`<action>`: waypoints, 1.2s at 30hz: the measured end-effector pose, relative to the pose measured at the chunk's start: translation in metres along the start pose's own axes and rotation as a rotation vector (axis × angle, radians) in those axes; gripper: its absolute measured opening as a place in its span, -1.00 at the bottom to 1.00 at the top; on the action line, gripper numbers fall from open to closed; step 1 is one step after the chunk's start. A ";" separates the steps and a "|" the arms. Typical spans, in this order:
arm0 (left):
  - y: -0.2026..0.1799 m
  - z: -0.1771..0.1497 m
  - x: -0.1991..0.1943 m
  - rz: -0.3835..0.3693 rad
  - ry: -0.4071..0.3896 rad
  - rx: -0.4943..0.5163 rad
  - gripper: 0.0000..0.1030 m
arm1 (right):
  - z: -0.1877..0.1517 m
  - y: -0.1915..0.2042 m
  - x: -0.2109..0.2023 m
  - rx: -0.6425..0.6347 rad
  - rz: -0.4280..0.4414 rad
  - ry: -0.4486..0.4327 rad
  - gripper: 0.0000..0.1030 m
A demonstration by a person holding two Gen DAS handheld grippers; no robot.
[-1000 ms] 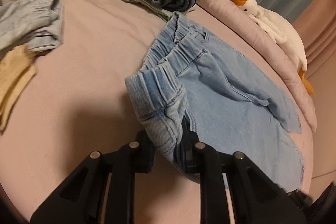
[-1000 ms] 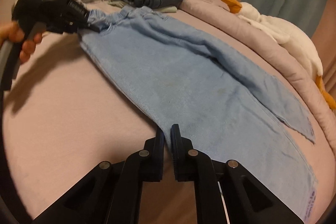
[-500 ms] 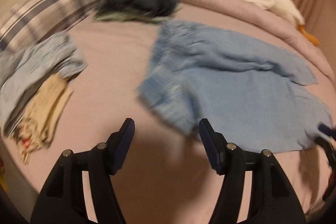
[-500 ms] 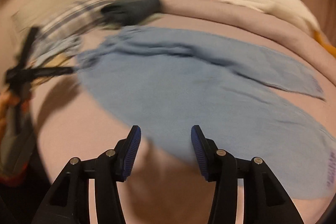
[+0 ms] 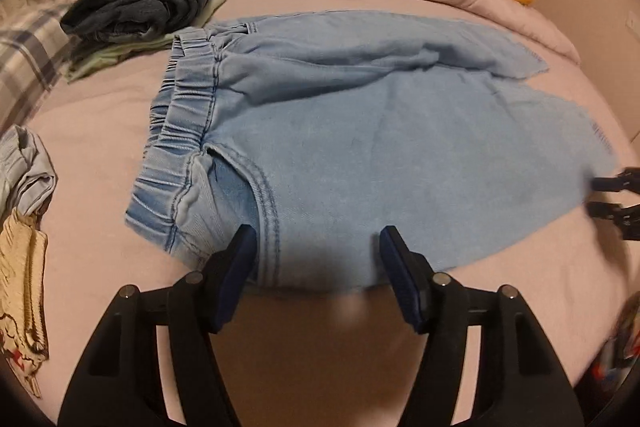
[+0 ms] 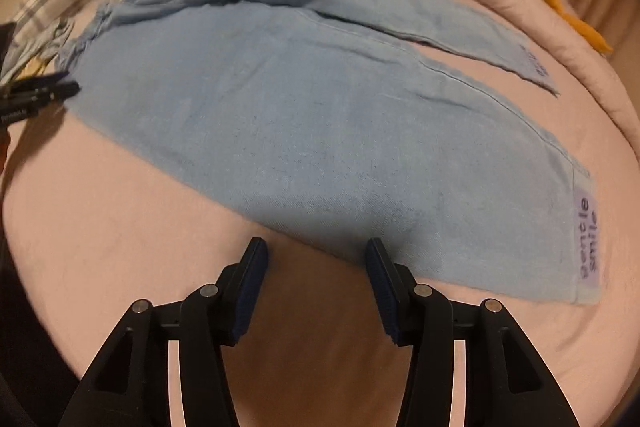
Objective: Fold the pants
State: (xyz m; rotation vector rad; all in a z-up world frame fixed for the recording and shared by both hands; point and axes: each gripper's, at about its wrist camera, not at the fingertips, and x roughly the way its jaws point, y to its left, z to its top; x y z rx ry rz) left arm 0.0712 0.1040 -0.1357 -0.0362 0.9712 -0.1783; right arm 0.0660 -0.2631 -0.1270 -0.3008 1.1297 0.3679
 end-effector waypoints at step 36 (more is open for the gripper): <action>0.067 0.218 0.117 0.175 0.115 0.305 -0.69 | 0.298 0.006 0.122 -0.467 -0.128 -0.076 -0.81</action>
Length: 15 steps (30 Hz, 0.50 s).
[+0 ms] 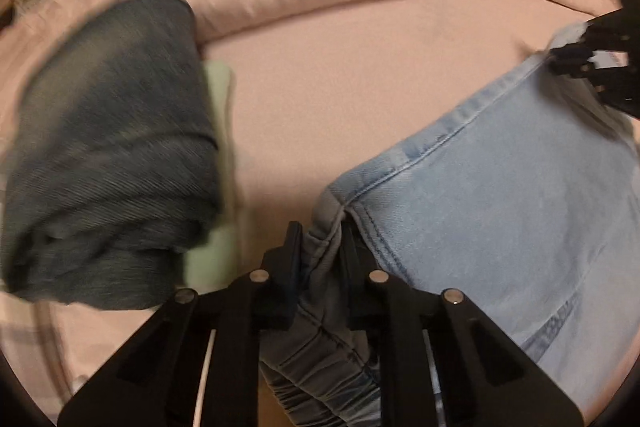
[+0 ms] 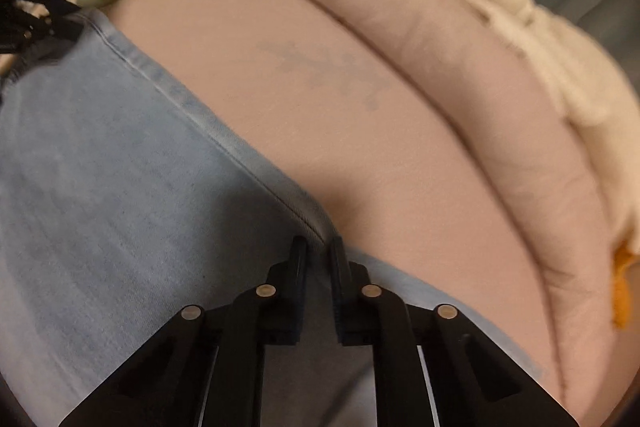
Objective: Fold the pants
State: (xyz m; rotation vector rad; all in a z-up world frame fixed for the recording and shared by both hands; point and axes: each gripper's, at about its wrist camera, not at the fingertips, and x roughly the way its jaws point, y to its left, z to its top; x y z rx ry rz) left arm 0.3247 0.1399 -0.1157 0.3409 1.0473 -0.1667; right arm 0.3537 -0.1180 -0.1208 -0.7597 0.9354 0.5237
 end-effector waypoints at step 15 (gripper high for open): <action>-0.101 -0.150 -0.179 0.317 -0.519 0.318 -0.68 | -0.128 0.127 -0.246 -0.148 -0.354 -0.381 -0.83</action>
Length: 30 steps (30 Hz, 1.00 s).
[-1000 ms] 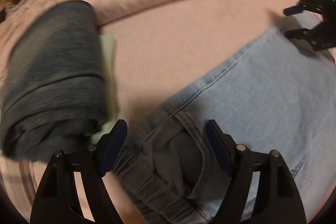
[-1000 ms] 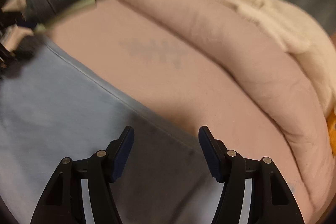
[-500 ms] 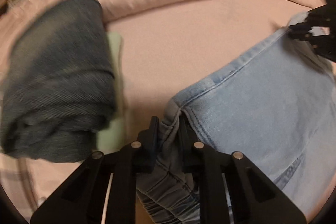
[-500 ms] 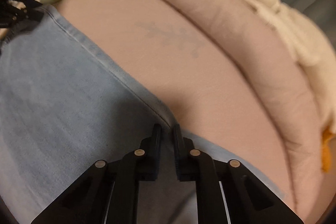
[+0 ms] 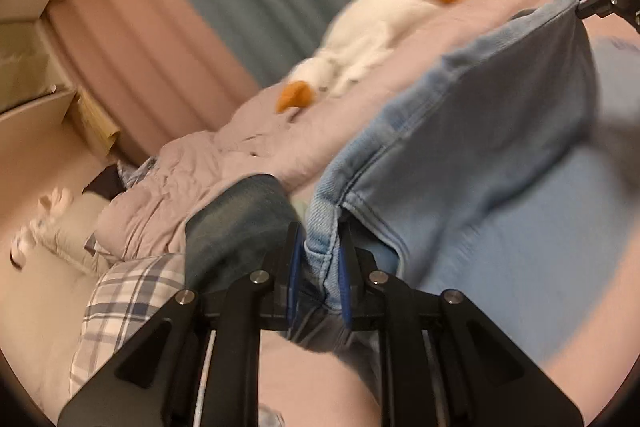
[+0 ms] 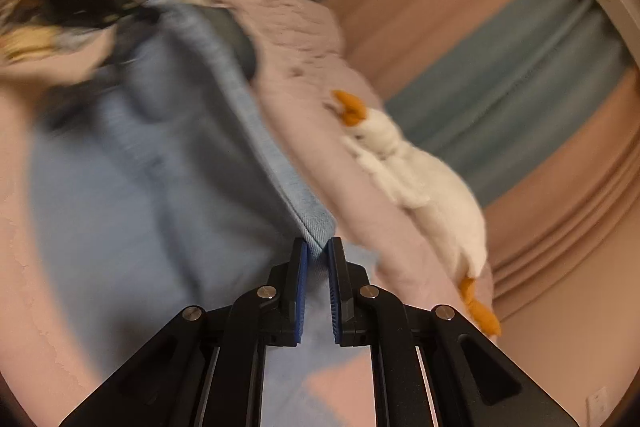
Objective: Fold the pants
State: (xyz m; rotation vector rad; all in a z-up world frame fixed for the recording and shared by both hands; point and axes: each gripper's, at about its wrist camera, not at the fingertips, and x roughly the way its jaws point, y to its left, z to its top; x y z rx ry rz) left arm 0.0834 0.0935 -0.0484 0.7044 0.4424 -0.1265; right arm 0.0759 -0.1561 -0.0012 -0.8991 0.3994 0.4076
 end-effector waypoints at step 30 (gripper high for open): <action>-0.062 -0.131 0.016 0.188 0.269 0.351 0.04 | -0.069 0.073 0.058 0.310 0.286 0.340 -0.89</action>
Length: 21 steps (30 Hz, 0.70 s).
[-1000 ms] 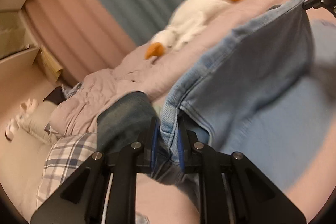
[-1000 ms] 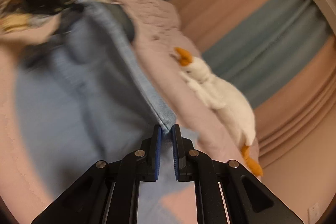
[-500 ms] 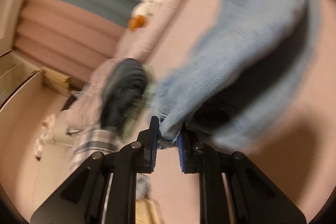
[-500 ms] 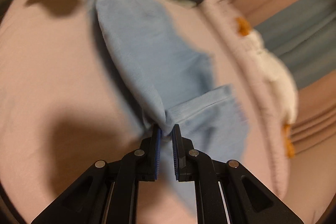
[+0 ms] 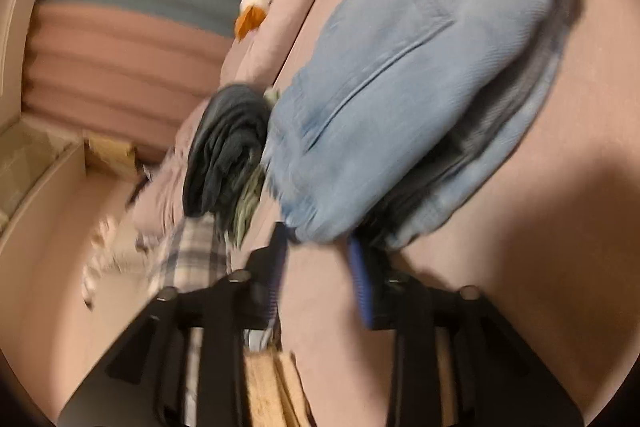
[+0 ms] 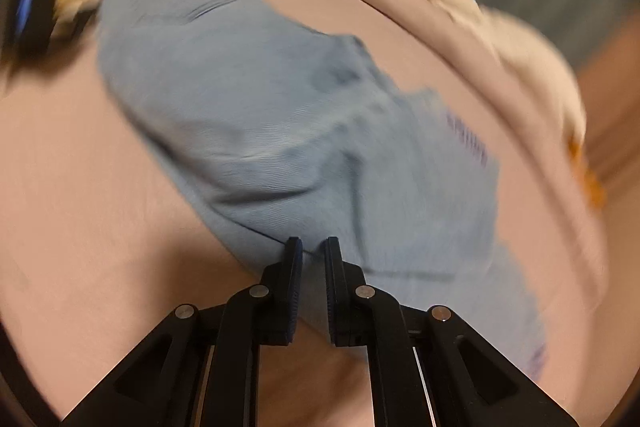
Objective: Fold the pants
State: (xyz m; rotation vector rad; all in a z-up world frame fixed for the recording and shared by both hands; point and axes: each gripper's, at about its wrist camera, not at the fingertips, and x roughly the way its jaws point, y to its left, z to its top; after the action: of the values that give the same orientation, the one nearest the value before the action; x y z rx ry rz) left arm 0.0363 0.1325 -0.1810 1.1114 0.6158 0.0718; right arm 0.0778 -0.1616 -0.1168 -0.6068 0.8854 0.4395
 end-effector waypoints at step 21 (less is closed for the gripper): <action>0.011 0.132 -0.043 -0.707 0.004 -0.856 0.76 | 0.113 -0.131 0.143 0.826 0.100 0.279 0.28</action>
State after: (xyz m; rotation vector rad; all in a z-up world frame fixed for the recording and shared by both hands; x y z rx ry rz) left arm 0.0690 0.0151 -0.1145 0.0359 0.8396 -0.2557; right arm 0.3012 -0.1704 -0.1387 0.1441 1.2600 0.0479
